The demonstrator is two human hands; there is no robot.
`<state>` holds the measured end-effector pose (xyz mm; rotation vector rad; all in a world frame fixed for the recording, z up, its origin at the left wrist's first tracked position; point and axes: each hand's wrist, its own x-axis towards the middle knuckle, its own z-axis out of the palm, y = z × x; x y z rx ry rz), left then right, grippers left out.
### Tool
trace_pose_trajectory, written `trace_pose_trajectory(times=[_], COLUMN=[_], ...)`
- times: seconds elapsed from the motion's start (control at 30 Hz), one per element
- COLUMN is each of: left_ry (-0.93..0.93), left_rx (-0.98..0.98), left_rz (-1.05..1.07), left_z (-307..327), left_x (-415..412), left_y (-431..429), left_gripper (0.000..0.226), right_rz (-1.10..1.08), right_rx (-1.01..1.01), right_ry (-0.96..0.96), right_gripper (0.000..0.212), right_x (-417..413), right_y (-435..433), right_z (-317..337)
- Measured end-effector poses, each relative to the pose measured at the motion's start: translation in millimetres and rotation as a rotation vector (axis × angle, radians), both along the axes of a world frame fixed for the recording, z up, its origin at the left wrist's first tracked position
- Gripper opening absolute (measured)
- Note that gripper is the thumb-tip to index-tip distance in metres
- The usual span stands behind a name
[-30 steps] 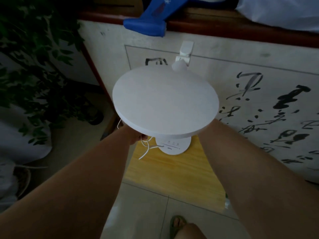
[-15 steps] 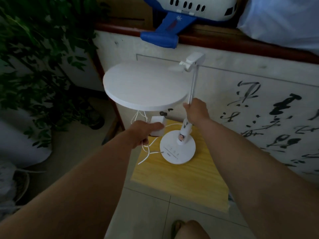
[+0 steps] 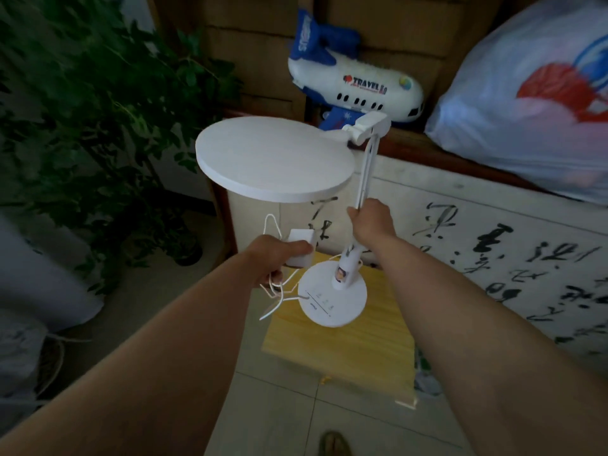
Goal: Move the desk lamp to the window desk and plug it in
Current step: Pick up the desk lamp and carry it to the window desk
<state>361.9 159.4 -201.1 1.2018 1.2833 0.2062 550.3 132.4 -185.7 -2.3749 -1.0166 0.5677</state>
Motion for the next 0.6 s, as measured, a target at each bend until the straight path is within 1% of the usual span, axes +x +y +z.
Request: trace_pose_trajectory(times=[0.03,0.13,0.17,0.27,0.37,0.43,0.5,0.6], left_ry=[-0.003,0.009,0.016,0.012,0.010,0.011,0.037,0.085], left_rx=[0.011,0.048,0.068,0.103,0.132,0.137,0.151,0.162], left_rz=[-0.002,-0.013,-0.001,0.026,0.045,0.060,0.079,0.123], left_z=[14,55,63,93,114,124,131,140], left_x=[-6,-27,-34,-62,-86,-101,-114,-129], left_y=[-1,-6,-7,-13,-18,-22,-28,-38], left_gripper=[0.083,0.051,0.047,0.049,0.041,0.043,0.043,0.038], right_rz=[-0.002,-0.002,-0.002,0.010,0.026,0.045,0.071,0.142], right_rx=[0.008,0.028,0.037,0.077,0.104,0.113,0.127,0.130], right_ry=[0.000,0.006,0.013,0.034,0.034,0.044,0.056,0.080], right_gripper=[0.039,0.038,0.038,0.037,0.038,0.037,0.037,0.040], right_x=[-6,-29,-36,-63,-87,-103,-117,-137], right_y=[-1,-7,-9,-14,-16,-18,-17,-13], right_z=[12,48,58,89,110,120,128,136])
